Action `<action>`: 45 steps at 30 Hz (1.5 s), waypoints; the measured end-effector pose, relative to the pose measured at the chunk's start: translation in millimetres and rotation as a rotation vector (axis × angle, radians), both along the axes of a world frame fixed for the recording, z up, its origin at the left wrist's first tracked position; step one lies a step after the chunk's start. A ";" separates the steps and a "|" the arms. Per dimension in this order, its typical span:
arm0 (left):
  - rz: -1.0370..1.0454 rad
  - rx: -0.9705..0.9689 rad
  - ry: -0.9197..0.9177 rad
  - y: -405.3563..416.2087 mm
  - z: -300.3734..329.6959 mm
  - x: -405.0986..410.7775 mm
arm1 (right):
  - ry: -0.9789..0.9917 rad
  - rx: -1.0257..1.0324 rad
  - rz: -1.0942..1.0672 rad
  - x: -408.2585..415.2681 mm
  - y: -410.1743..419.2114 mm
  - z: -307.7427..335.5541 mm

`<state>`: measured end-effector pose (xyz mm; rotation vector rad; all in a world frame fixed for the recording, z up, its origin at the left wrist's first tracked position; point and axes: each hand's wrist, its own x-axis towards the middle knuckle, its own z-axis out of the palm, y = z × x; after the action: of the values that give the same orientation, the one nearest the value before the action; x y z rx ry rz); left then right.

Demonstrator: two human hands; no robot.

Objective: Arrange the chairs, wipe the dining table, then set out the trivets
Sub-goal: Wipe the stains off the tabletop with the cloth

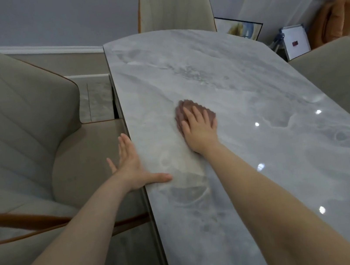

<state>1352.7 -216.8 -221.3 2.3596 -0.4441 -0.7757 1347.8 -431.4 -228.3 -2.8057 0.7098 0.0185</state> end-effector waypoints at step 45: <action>0.184 -0.282 -0.197 77.2 50.2 -274.2 | -0.300 0.748 0.220 -371.8 166.7 41.8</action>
<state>1078.5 -139.6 -171.1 2.1800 -0.3833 -0.3711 976.0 -264.8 -186.6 -2.0864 0.2407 -0.0800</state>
